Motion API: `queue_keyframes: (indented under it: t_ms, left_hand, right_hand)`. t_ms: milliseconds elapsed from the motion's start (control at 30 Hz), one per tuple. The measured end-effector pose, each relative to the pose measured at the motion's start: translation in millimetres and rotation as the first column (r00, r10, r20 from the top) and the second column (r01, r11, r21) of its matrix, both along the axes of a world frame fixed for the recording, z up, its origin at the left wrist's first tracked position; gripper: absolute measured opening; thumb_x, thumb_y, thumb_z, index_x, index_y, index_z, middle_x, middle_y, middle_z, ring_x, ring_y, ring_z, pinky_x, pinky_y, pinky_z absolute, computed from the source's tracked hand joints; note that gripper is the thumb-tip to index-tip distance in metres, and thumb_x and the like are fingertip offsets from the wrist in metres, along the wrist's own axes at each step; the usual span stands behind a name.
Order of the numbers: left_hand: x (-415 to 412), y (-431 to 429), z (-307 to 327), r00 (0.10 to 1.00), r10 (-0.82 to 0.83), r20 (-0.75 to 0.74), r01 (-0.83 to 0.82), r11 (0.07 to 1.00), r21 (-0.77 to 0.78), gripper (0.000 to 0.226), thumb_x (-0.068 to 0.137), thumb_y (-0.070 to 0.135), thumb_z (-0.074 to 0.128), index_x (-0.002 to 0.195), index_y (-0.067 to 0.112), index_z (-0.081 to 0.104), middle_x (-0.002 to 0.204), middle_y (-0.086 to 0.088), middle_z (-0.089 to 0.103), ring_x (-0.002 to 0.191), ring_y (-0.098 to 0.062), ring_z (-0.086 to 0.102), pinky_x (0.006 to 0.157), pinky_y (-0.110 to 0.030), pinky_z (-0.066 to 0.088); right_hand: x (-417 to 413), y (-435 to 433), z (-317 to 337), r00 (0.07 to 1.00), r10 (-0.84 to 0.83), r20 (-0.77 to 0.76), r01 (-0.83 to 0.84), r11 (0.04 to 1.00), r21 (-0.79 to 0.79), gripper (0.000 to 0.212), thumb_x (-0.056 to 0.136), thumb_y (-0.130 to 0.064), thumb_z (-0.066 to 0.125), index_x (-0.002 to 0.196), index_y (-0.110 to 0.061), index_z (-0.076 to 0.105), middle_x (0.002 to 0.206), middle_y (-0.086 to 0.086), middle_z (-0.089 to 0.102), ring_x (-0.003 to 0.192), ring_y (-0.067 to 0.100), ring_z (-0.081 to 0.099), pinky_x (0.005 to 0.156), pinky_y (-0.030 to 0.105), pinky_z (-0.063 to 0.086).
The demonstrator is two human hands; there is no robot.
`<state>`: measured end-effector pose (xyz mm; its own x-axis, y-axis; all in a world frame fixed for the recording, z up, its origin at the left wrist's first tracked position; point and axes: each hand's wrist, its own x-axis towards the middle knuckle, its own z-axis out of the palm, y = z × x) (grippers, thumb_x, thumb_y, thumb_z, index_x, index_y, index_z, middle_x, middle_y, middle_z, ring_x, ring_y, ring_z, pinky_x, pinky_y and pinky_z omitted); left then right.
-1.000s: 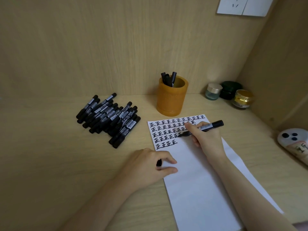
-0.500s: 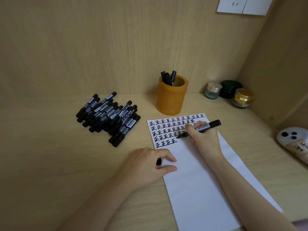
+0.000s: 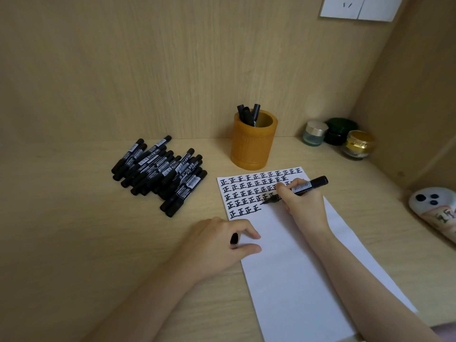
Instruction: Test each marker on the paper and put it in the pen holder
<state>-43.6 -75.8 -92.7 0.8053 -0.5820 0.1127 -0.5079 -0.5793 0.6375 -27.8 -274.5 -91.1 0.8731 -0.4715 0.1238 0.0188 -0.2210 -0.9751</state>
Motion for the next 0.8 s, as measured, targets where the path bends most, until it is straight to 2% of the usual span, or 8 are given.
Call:
queue_keyframes:
  t_ms: [133,300,467,667,800]
  left_hand:
    - [-0.3,0.1,0.0,1.0,0.0,-0.001,0.0,1.0,0.002,0.023,0.077,0.055,0.065,0.096,0.041,0.064,0.049,0.013,0.046,0.053,-0.006,0.046,0.054,-0.014,0.034]
    - [-0.3,0.2,0.8,1.0,-0.004,-0.009,0.004,1.0,0.008,0.023,0.078,0.054,0.065,0.096,0.041,0.064,0.05,0.015,0.047,0.053,-0.006,0.046,0.055,-0.014,0.036]
    - [-0.5,-0.3,0.6,1.0,-0.001,-0.011,0.001,1.0,0.006,0.022,0.077,0.054,0.065,0.096,0.041,0.064,0.048,0.01,0.044,0.052,-0.007,0.045,0.055,-0.015,0.035]
    - [-0.8,-0.2,1.6,1.0,-0.012,-0.018,0.012,1.0,0.002,0.021,0.078,0.053,0.065,0.096,0.041,0.065,0.047,0.015,0.045,0.05,-0.006,0.044,0.053,-0.015,0.032]
    - [-1.0,-0.2,1.4,1.0,-0.006,-0.005,0.006,1.0,0.01,0.022,0.078,0.054,0.065,0.096,0.041,0.064,0.05,0.019,0.047,0.052,-0.004,0.045,0.054,-0.015,0.033]
  right_hand:
    - [-0.2,1.1,0.5,1.0,-0.002,-0.015,0.001,0.999,-0.039,0.027,0.083,-0.012,0.065,0.063,-0.013,0.047,0.049,-0.005,0.044,0.046,0.008,0.038,0.047,0.019,0.032]
    - [-2.1,2.5,6.0,1.0,0.012,-0.012,-0.013,0.996,-0.087,0.017,0.082,-0.006,0.063,0.069,-0.004,0.052,0.053,-0.003,0.042,0.044,0.003,0.036,0.042,0.013,0.029]
    - [-3.3,1.1,5.1,1.0,0.002,-0.006,-0.002,1.0,-0.026,0.026,0.082,-0.008,0.062,0.062,-0.012,0.047,0.051,-0.003,0.041,0.044,0.006,0.035,0.046,0.018,0.031]
    - [-3.6,2.4,4.7,1.0,-0.007,0.004,0.007,0.997,-0.074,0.025,0.083,-0.009,0.062,0.063,-0.011,0.046,0.05,-0.003,0.04,0.043,0.006,0.033,0.042,0.015,0.028]
    - [-2.5,1.0,3.1,1.0,0.007,0.013,-0.006,1.0,-0.018,0.028,0.083,-0.009,0.063,0.061,-0.014,0.046,0.049,-0.005,0.043,0.045,0.007,0.037,0.047,0.019,0.032]
